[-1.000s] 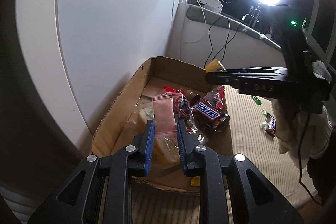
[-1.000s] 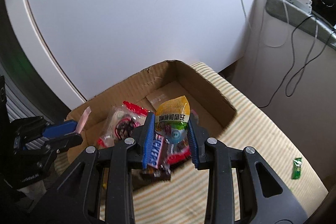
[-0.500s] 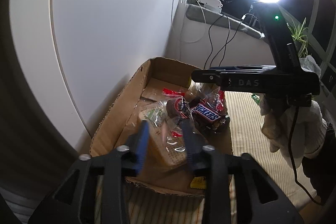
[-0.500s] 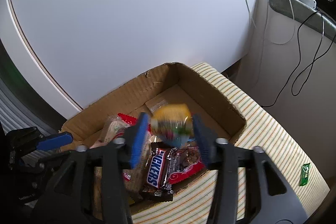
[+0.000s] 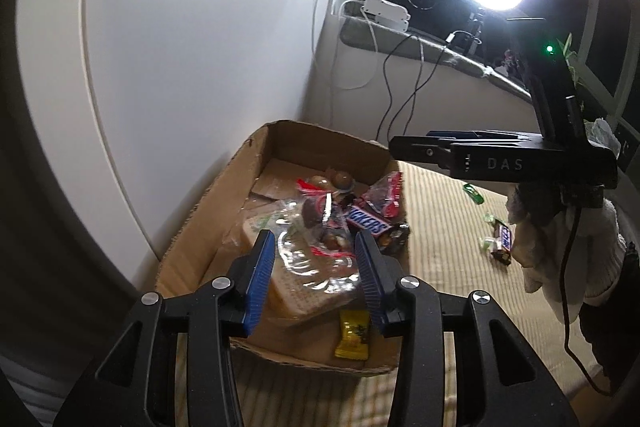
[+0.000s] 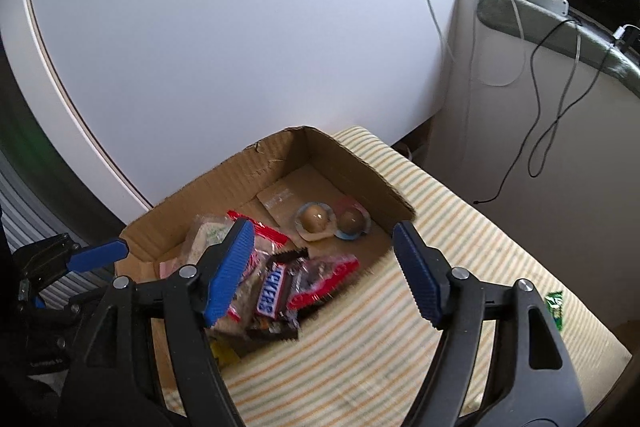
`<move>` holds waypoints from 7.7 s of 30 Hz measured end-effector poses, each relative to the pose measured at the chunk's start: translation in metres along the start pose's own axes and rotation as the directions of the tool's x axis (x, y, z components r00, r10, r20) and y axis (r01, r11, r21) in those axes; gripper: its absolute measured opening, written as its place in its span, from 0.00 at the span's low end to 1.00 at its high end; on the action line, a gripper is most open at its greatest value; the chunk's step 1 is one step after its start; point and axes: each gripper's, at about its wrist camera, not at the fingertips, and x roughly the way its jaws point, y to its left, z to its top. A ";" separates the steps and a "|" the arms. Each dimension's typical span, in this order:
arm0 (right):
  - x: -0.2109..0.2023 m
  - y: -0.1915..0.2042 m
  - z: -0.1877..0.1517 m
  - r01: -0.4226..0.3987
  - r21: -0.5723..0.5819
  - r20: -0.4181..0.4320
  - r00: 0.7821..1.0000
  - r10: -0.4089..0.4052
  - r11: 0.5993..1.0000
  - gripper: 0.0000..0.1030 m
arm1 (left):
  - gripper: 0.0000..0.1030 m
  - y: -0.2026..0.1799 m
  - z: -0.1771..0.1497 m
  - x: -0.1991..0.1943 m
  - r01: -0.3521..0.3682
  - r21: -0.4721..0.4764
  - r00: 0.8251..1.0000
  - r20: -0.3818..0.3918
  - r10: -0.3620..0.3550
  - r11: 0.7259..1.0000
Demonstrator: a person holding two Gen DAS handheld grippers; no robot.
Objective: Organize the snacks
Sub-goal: 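Carry the pink candy and jelly cup into the box and release both, then grasp the light green candy with the left gripper while the right gripper grasps the Snickers bar, then carry the green candy and Snickers bar into the box and release both, then move both grippers back toward the two green candies on the bed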
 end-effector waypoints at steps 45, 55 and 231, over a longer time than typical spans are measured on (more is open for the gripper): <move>-0.058 -0.189 -0.153 0.112 0.552 -0.204 0.979 0.003 0.826 0.50 | 0.35 -0.187 -0.016 0.114 0.327 0.181 0.930 -0.237 -0.281 0.928; -0.037 -0.184 -0.147 0.144 0.506 -0.262 0.965 -0.007 0.851 0.36 | 0.35 -0.194 -0.020 0.135 0.352 0.207 0.915 -0.283 -0.288 0.913; -0.040 -0.199 -0.135 0.108 0.106 -0.124 0.988 -0.094 0.989 0.39 | 0.41 -0.231 0.045 0.245 0.301 0.067 0.910 -0.319 -0.265 0.951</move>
